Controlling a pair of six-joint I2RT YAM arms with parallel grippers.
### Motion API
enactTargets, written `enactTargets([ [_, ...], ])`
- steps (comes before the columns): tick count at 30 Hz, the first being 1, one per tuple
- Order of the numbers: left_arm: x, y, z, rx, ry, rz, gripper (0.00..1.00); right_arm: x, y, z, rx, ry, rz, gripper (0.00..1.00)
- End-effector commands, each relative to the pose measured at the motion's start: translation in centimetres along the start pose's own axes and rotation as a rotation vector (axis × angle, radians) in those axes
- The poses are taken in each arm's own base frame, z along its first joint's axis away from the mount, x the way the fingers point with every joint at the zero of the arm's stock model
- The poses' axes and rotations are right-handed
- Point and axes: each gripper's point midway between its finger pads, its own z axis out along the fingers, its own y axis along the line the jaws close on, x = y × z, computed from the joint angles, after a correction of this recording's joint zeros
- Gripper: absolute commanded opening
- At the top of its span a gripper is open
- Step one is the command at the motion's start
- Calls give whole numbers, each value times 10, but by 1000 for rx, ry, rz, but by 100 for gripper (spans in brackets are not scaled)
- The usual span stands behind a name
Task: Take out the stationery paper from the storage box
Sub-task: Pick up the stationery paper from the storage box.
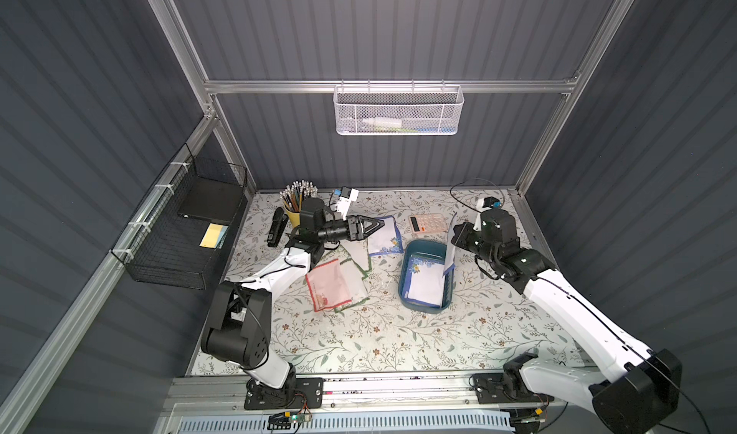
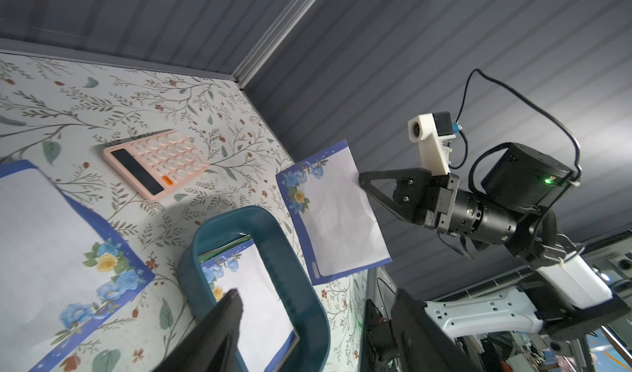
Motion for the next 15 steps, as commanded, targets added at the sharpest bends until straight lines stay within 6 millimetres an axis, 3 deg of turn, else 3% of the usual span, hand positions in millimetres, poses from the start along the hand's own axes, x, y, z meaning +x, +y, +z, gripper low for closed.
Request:
enactTargets([
  [1, 0, -15, 0, 100, 4, 10, 73, -23, 20, -14, -71, -56, 0, 0],
  [6, 4, -19, -2, 174, -25, -28, 75, -32, 37, -23, -146, -68, 5, 0],
  [15, 13, -46, -15, 429, -101, -112, 80, -60, 81, -47, -338, -120, 3, 0],
])
